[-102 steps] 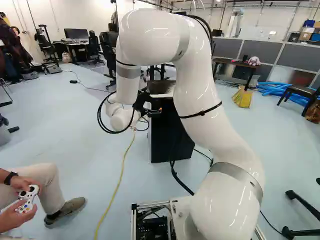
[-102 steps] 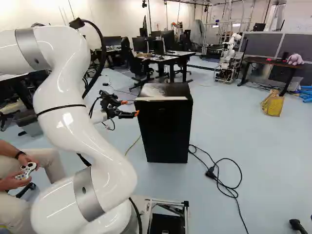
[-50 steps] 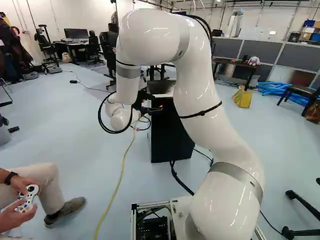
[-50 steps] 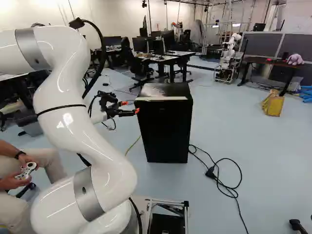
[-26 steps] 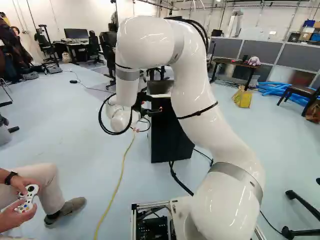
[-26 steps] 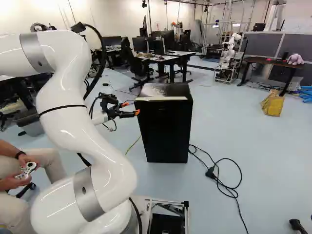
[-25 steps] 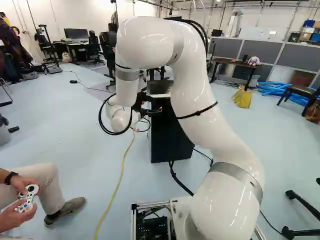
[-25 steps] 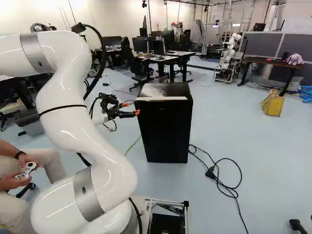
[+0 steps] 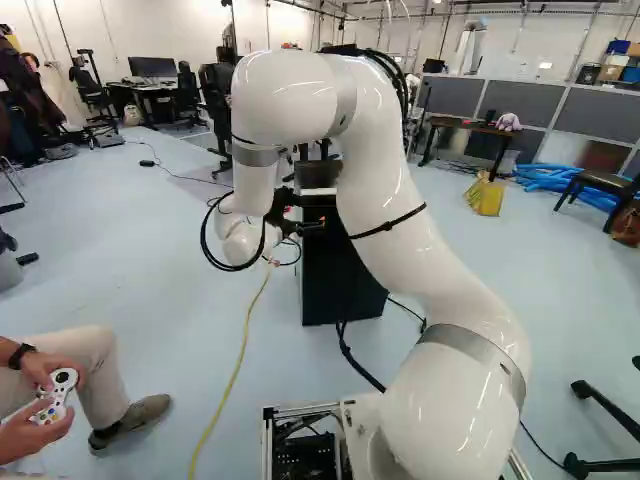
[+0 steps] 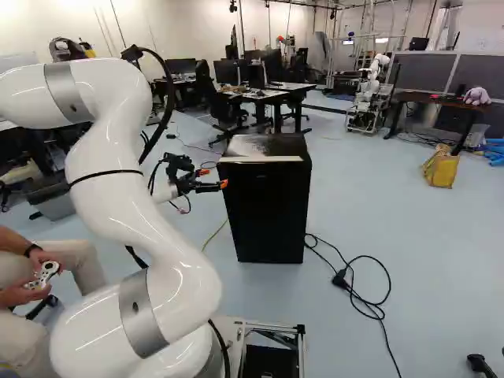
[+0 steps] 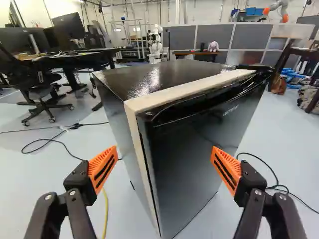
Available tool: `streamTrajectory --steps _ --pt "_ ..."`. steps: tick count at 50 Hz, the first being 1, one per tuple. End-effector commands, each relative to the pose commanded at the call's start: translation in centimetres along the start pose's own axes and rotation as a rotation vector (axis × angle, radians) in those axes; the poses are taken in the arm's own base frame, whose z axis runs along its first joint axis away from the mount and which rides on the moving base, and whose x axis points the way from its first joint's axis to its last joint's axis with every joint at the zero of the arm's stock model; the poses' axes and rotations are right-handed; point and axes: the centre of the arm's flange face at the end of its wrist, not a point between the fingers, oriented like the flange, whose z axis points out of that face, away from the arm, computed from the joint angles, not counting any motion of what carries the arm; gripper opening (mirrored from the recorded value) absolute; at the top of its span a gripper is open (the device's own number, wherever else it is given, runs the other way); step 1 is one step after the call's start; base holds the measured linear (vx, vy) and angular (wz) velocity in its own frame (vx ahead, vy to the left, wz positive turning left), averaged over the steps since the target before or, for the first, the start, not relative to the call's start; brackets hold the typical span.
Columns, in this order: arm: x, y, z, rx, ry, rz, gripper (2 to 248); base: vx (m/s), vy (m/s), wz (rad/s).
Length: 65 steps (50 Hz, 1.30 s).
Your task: Grab a drink from the fridge
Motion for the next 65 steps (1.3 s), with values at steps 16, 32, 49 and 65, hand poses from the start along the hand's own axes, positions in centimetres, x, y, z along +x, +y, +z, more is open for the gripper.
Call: streamTrajectory --steps 16,32,49,65 --pt "0.2 0.2 1.2 -0.021 0.003 0.01 247 0.0 0.0 0.0" --pt "0.5 0.7 2.1 -0.04 0.003 0.014 247 0.0 0.0 0.0" --pt "0.7 1.2 2.6 -0.056 0.017 0.015 247 0.0 0.0 0.0" --pt "1.0 1.3 2.7 -0.061 0.04 0.015 247 0.0 0.0 0.0"
